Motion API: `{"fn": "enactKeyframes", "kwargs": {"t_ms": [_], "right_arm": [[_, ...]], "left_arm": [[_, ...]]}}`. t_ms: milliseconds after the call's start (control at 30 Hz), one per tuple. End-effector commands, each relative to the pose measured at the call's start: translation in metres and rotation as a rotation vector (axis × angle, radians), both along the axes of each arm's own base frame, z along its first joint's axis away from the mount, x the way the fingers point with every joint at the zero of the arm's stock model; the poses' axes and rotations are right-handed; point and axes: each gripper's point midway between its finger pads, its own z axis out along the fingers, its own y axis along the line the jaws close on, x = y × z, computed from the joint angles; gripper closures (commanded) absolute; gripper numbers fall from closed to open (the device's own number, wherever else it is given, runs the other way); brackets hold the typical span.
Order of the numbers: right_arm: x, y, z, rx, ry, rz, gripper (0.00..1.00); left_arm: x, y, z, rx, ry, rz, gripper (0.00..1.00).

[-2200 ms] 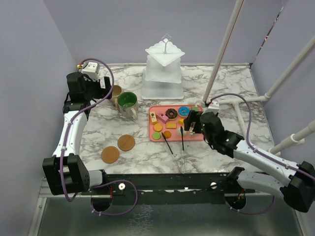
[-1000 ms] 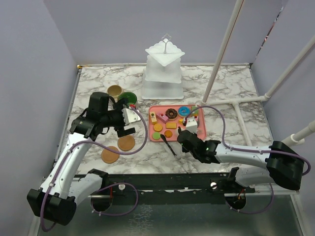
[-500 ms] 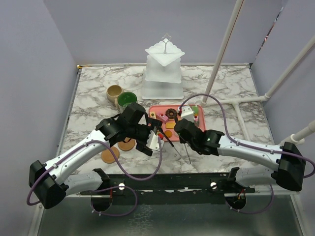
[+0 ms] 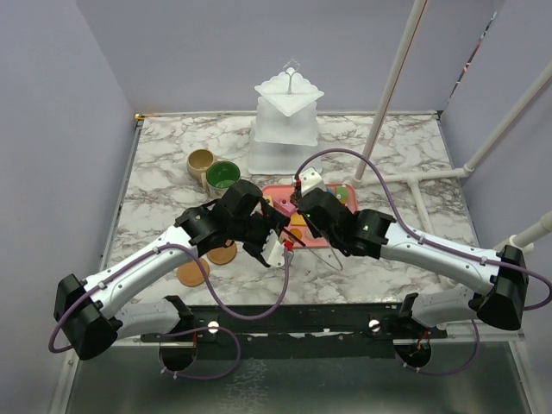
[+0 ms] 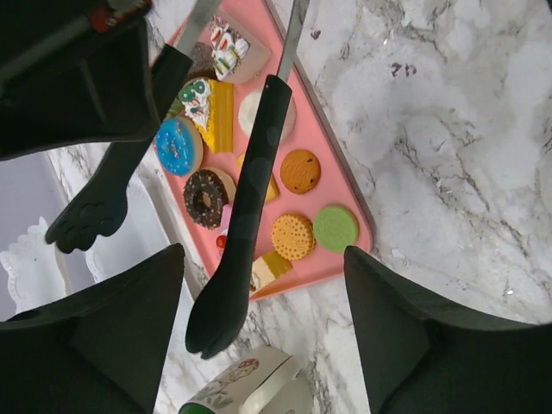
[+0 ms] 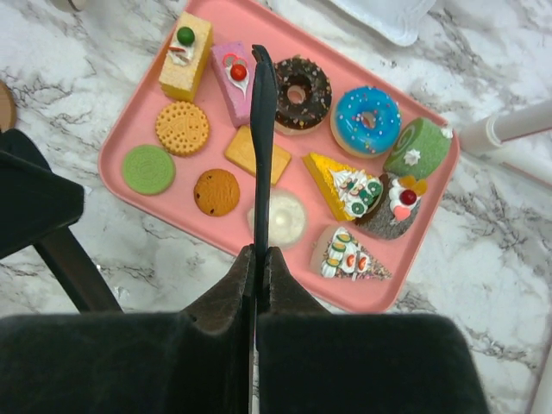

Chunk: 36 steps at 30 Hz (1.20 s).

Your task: Serve the afternoon tea

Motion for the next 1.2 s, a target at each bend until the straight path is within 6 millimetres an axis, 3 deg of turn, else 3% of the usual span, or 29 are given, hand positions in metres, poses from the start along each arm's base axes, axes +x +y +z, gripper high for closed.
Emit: {"fn": "enactKeyframes", "kwargs": {"t_ms": [0,200,300,400,433,567,700,833,967,1100,1167], "right_arm": [[-0.001,0.005,0.019,-0.061,-0.027,0.107,0.99],[-0.003,0.014,0.028,-0.073,-0.024,0.171,0.99],[-0.007,0.021,0.032,-0.062,-0.021,0.198,0.99],[-0.012,0.032,0.041,0.004,-0.022,0.237,0.91],[-0.014,0.035,0.044,0.025,-0.024,0.25,0.86],[-0.023,0.049,0.065,0.13,-0.037,0.325,0.43],[-0.026,0.049,0.103,0.225,-0.121,0.361,0.2],[-0.034,0.045,0.151,0.296,-0.216,0.423,0.11],[-0.05,0.035,0.204,0.413,-0.315,0.493,0.03],[-0.072,0.032,0.247,0.543,-0.372,0.582,0.0],[-0.075,0.036,0.257,0.567,-0.375,0.605,0.0]], "left_arm": [[0.016,0.002,0.001,0.038,-0.036,0.054,0.3],[0.019,0.001,0.001,0.039,-0.007,0.096,0.59],[0.016,0.001,0.003,0.026,0.002,0.093,0.8],[0.012,0.003,0.001,0.018,0.021,0.095,1.0],[0.009,0.003,0.001,0.013,0.038,0.101,1.0],[-0.003,0.002,0.003,-0.036,0.161,0.161,1.0],[-0.013,-0.01,0.019,-0.17,0.415,0.305,1.0],[-0.015,-0.018,0.04,-0.334,0.72,0.419,1.0],[-0.004,-0.018,0.064,-0.511,0.894,0.5,1.0],[0.012,-0.007,0.086,-0.68,1.054,0.609,1.0],[0.028,0.007,0.095,-0.789,1.12,0.679,1.0]]}}
